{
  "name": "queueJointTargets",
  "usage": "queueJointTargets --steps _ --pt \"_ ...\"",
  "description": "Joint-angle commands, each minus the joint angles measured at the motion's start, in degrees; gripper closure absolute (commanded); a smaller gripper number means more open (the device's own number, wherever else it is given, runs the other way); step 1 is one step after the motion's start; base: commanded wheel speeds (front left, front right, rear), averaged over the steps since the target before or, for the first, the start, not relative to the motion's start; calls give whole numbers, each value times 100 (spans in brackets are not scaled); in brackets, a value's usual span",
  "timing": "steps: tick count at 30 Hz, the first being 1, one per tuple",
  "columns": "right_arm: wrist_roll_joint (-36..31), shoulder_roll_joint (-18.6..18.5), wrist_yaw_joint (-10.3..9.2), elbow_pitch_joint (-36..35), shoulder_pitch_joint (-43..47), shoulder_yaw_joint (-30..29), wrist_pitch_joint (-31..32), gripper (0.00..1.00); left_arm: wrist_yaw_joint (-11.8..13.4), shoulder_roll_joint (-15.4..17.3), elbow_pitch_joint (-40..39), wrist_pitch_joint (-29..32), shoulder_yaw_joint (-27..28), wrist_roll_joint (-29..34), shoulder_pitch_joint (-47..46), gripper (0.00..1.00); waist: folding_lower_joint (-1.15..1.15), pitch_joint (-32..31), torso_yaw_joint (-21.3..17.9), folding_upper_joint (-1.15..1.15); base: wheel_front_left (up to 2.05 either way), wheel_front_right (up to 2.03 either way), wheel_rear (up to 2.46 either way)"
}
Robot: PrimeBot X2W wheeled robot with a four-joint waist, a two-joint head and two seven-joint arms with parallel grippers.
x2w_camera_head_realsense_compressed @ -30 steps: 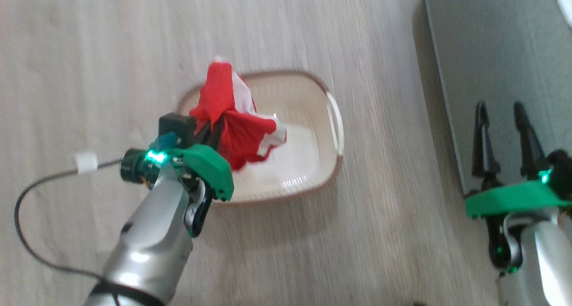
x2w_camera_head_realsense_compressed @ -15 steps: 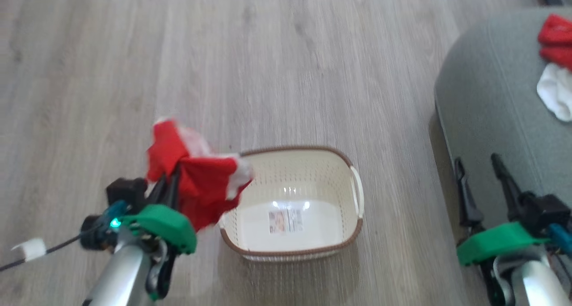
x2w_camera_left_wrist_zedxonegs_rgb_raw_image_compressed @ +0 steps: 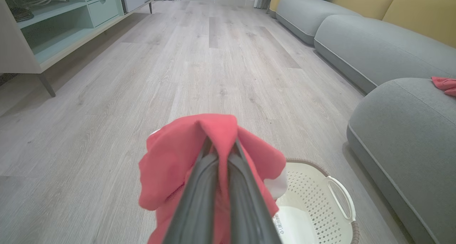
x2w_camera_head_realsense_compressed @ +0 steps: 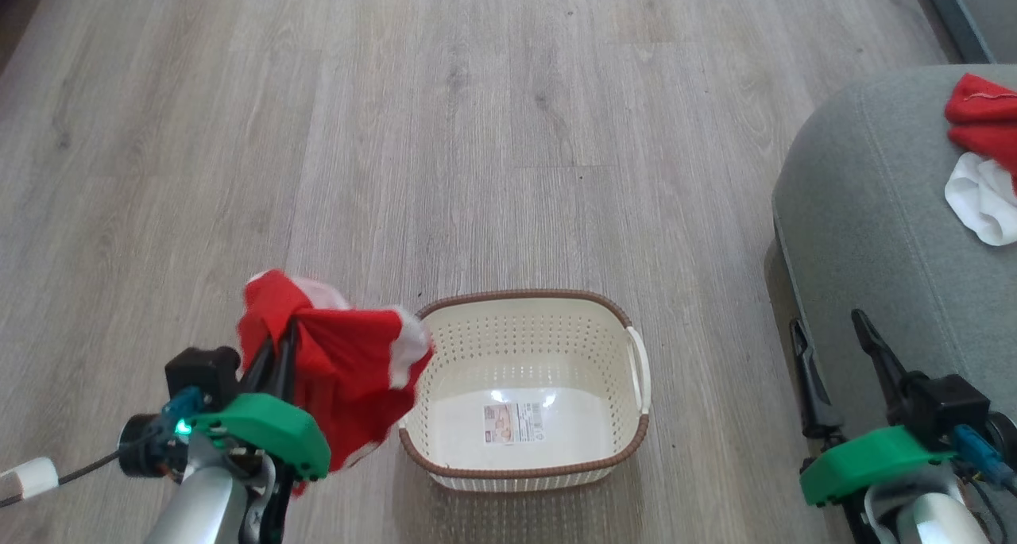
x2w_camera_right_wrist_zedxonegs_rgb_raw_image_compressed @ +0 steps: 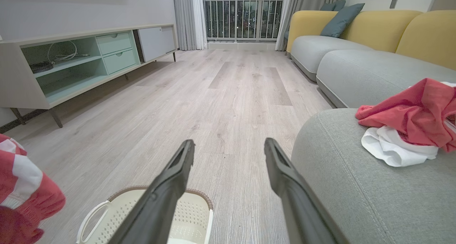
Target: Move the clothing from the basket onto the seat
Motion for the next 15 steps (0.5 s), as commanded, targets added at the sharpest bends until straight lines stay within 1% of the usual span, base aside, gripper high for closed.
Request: queueJointTargets --steps 1,15 --pt "-68 -69 -1 -159 -142 136 -22 0 41 178 -227 -19 227 -28 -174 100 1 2 -2 0 0 0 0" --pt "-54 -82 -1 -151 -148 142 -22 0 81 186 -349 12 177 -105 -128 100 1 -20 18 0 0 0 0"
